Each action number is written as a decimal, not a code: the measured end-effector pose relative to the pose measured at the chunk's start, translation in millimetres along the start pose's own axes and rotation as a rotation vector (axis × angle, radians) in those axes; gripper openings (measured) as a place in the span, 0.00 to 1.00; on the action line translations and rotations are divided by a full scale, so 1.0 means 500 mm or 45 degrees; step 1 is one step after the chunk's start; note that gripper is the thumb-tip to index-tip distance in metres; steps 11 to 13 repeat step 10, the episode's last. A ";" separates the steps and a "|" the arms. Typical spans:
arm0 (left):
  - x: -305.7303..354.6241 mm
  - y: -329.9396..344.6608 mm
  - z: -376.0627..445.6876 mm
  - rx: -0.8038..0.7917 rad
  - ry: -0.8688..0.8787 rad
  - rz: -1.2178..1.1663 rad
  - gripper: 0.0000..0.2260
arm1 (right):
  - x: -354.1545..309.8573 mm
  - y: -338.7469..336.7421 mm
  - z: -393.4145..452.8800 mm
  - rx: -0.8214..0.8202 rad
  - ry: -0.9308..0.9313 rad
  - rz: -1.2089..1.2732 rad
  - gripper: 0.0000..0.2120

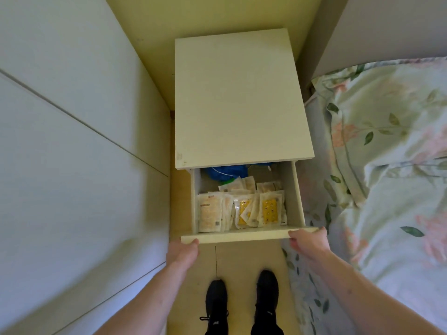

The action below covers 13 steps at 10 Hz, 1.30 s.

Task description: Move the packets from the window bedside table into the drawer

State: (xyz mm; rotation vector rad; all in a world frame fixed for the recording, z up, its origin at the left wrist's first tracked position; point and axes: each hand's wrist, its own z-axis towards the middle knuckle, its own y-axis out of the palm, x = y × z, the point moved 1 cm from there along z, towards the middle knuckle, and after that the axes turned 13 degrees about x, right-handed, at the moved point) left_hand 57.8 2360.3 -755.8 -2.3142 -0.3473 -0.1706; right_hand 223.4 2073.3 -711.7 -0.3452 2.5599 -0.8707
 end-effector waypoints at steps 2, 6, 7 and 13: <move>0.159 -0.040 -0.095 0.036 0.118 -0.160 0.07 | -0.108 0.018 0.026 -0.035 -0.071 0.041 0.47; 0.329 -0.042 -0.141 -0.208 0.335 -0.322 0.40 | -0.267 0.040 0.038 -0.218 -0.267 0.189 0.44; 0.349 -0.048 -0.154 -0.223 0.417 -0.305 0.40 | -0.281 0.027 0.036 -0.326 -0.374 0.185 0.42; 0.308 -0.114 -0.228 -0.180 0.631 -0.169 0.39 | -0.276 -0.066 -0.045 -0.443 -0.554 0.064 0.47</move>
